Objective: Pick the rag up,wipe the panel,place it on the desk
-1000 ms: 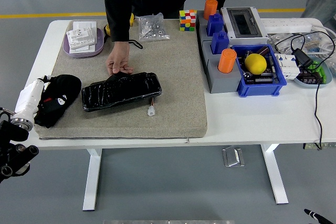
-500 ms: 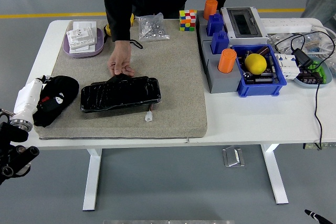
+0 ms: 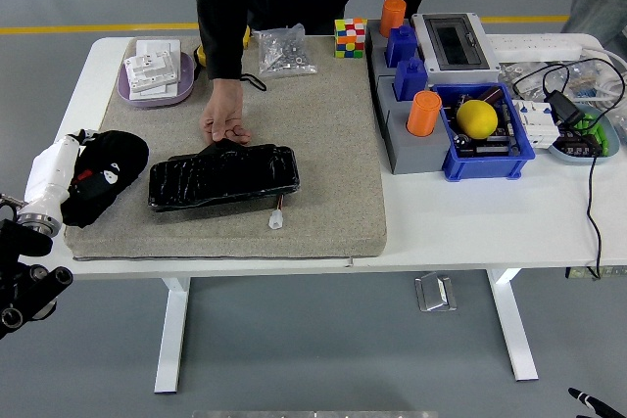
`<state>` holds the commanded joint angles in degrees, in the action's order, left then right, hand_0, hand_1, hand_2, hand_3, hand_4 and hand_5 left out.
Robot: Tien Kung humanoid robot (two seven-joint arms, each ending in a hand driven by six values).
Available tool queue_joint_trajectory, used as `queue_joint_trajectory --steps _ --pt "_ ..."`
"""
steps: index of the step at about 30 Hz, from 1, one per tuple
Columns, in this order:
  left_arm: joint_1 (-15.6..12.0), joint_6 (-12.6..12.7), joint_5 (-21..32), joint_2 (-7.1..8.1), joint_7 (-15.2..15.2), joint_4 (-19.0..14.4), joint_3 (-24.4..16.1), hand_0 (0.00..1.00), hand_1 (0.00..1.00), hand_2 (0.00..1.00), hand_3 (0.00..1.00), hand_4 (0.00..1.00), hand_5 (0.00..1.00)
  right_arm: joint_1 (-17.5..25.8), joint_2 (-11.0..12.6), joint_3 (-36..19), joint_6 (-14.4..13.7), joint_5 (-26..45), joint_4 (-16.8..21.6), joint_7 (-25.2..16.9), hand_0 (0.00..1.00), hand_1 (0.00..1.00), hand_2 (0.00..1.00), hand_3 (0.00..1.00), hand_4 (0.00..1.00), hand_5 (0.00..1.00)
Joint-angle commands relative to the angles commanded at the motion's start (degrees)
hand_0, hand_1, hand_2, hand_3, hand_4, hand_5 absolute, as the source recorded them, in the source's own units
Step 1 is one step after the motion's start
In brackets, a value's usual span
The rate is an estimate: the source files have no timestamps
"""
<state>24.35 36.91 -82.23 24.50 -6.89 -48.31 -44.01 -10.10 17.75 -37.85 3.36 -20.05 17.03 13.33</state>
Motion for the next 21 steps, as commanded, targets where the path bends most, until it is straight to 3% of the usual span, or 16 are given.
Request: queue_joint_trajectory --steps 4,8,12,21 --pt "-0.9 -0.5 -3.9 1.01 3.3 -4.7 -1.8 0.196 0.057 0.628 0.650 0.455 0.017 0.1 0.2 -0.2 0.1 -0.1 0.0 0.0 0.781 0.640 0.715 0.632 0.998 0.553" --pt "-1.1 -0.7 -6.2 1.21 5.5 -7.1 -2.7 0.196 0.057 0.628 0.650 0.455 0.017 0.2 0.3 -0.3 0.1 -0.2 -0.1 -0.1 0.781 0.640 0.715 0.632 0.998 0.553" --pt "-1.0 -0.6 -7.3 0.87 7.1 -8.1 -2.3 0.192 0.055 0.628 0.654 0.445 0.008 0.1 0.3 -0.5 0.1 -0.3 0.0 -0.2 0.781 0.641 0.715 0.633 0.998 0.554" --pt "-1.6 0.0 -7.4 -0.88 7.7 -8.0 -0.9 0.192 0.055 0.628 0.658 0.433 0.002 0.3 0.7 -1.2 0.2 -0.4 -0.3 -0.1 0.781 0.640 0.715 0.634 0.998 0.554"
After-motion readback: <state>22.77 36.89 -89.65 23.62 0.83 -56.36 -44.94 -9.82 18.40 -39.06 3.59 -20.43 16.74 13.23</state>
